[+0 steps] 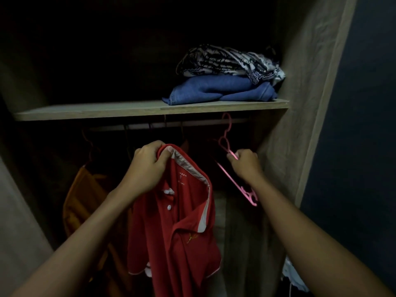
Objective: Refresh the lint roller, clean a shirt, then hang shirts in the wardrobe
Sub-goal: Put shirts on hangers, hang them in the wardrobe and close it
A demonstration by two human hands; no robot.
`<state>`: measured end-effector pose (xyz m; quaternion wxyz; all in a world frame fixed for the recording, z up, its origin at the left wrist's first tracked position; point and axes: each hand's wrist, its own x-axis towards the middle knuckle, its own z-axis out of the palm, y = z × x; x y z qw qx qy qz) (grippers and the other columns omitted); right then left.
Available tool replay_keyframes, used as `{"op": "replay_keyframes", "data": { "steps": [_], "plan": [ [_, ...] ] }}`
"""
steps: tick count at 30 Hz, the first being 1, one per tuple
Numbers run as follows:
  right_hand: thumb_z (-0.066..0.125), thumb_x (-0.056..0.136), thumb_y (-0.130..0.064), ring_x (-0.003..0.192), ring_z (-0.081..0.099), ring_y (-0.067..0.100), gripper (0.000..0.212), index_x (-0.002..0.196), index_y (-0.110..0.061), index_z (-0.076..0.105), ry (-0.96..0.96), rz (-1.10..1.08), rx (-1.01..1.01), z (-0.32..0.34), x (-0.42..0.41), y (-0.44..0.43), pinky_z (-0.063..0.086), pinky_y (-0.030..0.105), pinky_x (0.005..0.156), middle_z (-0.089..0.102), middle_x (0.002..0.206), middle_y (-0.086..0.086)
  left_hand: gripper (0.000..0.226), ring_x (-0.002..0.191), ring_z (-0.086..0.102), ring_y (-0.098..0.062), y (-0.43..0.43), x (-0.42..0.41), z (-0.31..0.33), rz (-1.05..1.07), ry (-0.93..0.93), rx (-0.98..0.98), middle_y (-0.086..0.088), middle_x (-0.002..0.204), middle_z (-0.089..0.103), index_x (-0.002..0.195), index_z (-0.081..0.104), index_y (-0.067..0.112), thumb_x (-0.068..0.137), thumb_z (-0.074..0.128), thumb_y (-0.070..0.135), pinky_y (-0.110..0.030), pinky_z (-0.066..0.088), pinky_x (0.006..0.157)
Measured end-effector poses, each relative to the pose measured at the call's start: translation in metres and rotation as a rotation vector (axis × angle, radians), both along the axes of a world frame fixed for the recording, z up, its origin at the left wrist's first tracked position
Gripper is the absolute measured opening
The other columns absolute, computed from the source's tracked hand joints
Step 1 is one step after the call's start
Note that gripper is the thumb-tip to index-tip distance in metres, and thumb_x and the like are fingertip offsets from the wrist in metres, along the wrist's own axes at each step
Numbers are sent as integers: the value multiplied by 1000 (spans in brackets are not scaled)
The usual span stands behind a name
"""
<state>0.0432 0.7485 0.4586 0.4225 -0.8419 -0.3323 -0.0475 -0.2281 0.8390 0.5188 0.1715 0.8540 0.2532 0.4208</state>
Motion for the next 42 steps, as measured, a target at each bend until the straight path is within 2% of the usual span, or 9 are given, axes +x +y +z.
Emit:
{"op": "replay_keyframes", "data": {
  "steps": [7, 10, 14, 20, 24, 31, 35, 39, 42],
  "plan": [
    [66, 92, -29, 49, 45, 16, 41, 62, -5, 52, -21, 44, 135, -25, -76, -63, 29, 27, 54, 48, 50, 0, 23, 69, 55, 1, -20, -36, 0, -40, -50, -35, 12, 70, 59, 81, 62, 18, 102, 54, 25, -15, 37, 60],
    [65, 93, -29, 49, 44, 12, 41, 66, -1, 54, 4, 70, 170, -28, -125, -99, 31, 29, 49, 51, 53, 2, 23, 69, 57, -8, -30, -57, -2, -51, -53, -73, 13, 70, 59, 81, 62, 18, 102, 54, 23, -27, 37, 63],
    [63, 96, -27, 46, 41, 3, 36, 66, -10, 53, 71, 99, 343, -27, -203, -155, 34, 14, 44, 47, 54, -5, 25, 79, 62, -23, -42, -88, -4, -66, -61, -106, -2, 75, 65, 84, 66, 8, 101, 54, 23, -32, 43, 70],
    [65, 89, -45, 55, 61, 13, 28, 99, -19, 65, 318, 142, 559, -20, -288, -191, 51, 23, 54, 64, 66, 0, 24, 69, 56, -7, -61, -134, 7, -149, 9, -85, 10, 71, 60, 80, 63, 18, 102, 54, 25, -25, 38, 63],
    [56, 97, -41, 40, 33, 11, 42, 68, -12, 64, 417, 226, 847, 21, -320, -197, 27, 20, 41, 39, 47, 2, 30, 64, 55, -7, -66, -157, 27, -238, 80, -52, 3, 69, 62, 73, 63, 15, 101, 57, 26, -27, 41, 63],
    [55, 91, -45, 41, 38, 8, 40, 57, -26, 63, 372, 494, 1199, 98, -378, -195, 28, 26, 46, 48, 58, -1, 33, 71, 54, -23, -98, -197, 67, -577, 96, -314, -11, 77, 62, 88, 70, 3, 98, 63, 33, -37, 44, 67],
    [52, 83, -51, 47, 45, 5, 40, 63, -18, 58, 81, 552, 1119, 105, -386, -188, 39, 17, 52, 53, 55, -9, 14, 90, 70, -31, -119, -223, 93, -771, 114, -408, -22, 100, 74, 104, 70, -4, 93, 63, 0, -38, 58, 86],
    [59, 86, -55, 67, 54, -1, 34, 71, -25, 64, -177, 610, 804, 88, -362, -188, 43, 16, 69, 57, 76, -5, 32, 75, 69, -12, -112, -251, 110, -829, 87, -406, -4, 84, 72, 94, 73, 14, 71, 61, -4, -19, 56, 69],
    [63, 85, -55, 81, 58, 12, 24, 79, -32, 63, -210, 550, 472, 80, -333, -198, 47, 33, 77, 56, 88, 3, 40, 95, 72, -29, -91, -272, 109, -663, 103, -187, -8, 102, 77, 103, 76, 17, 70, 57, 3, -38, 57, 86]
  ]
}}
